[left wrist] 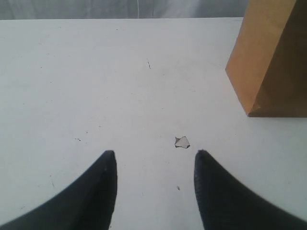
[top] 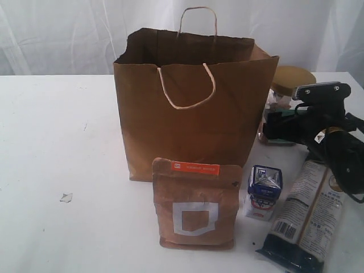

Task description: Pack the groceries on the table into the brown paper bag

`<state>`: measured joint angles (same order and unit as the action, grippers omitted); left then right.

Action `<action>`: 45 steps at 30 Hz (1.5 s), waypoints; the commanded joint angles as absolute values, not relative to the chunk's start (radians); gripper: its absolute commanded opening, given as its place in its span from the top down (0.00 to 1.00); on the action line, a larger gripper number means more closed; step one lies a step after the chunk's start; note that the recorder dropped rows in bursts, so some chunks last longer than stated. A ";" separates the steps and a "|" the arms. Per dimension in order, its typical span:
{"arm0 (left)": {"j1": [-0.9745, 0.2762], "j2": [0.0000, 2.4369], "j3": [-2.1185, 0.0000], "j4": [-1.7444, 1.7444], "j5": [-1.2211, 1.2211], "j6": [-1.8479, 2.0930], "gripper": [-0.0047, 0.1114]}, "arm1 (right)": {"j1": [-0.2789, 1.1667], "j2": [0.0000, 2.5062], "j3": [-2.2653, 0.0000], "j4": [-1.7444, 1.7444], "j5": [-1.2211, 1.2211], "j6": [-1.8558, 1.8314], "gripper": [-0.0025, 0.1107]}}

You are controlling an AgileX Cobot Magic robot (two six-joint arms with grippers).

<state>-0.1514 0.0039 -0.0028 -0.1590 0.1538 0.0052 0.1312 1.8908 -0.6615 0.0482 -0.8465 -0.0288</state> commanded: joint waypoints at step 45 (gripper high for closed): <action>-0.148 0.000 0.000 -0.170 0.158 0.009 0.50 | 0.128 1.949 -0.774 0.049 -0.794 -0.045 0.98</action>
<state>-0.1514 0.0039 -0.0028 -0.1590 0.1538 0.0052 0.1312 1.9987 -0.7957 0.0520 -0.7548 -0.0358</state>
